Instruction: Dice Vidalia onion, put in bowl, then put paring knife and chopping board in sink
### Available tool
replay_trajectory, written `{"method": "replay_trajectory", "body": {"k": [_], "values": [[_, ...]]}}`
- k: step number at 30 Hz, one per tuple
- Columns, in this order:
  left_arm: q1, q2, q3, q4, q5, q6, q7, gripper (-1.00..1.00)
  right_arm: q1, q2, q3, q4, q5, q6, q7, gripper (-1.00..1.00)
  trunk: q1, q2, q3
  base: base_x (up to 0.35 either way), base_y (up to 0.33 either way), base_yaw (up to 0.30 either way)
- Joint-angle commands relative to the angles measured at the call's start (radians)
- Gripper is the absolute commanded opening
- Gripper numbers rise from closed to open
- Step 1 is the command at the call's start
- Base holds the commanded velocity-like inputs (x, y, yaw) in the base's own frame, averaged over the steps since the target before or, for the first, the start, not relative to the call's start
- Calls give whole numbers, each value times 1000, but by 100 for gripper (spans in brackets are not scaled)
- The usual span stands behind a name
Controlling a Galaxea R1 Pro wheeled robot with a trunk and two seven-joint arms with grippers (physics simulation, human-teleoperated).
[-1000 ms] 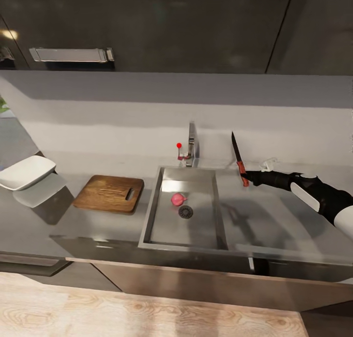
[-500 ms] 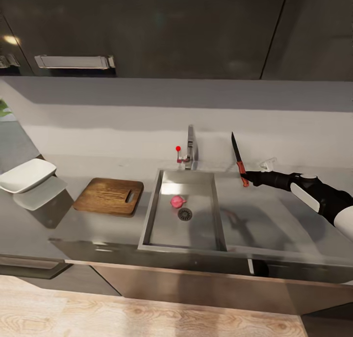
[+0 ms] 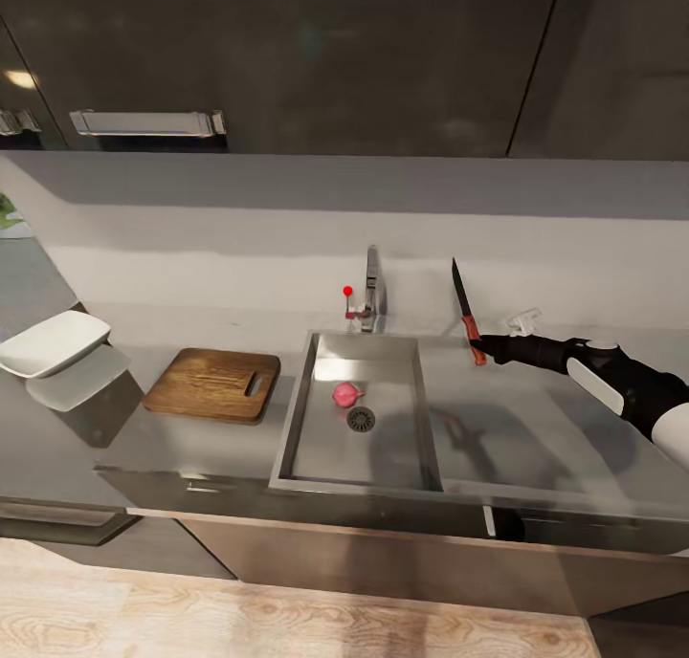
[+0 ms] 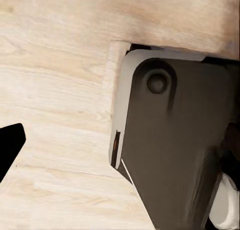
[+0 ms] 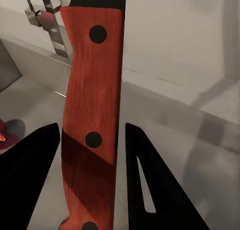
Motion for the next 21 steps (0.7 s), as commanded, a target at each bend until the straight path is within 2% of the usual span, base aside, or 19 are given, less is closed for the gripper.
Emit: {"method": "replay_trajectory", "body": {"k": [1, 10, 14, 21], "values": [[0, -1, 7, -15, 0, 0, -12, 100, -2, -1, 4, -1, -11, 6, 0, -100, 1, -2, -2, 0, 0, 0], [52, -3, 8, -5, -6, 7, -13, 100, 50, -53, 5, 23, -8, 13, 1, -100, 1, -2, -2, -1, 0, 0], [75, 0, 11, -5, -6, 7, -13, 100, 70, -56, 6, 23, -9, 11, 2, -100, 1, -2, -2, -144, 0, 0], [115, 1, 13, -5, -6, 7, -13, 100, 72, -56, 6, 23, -8, 12, 2, -100, 1, -2, -2, -316, 0, 0]]}}
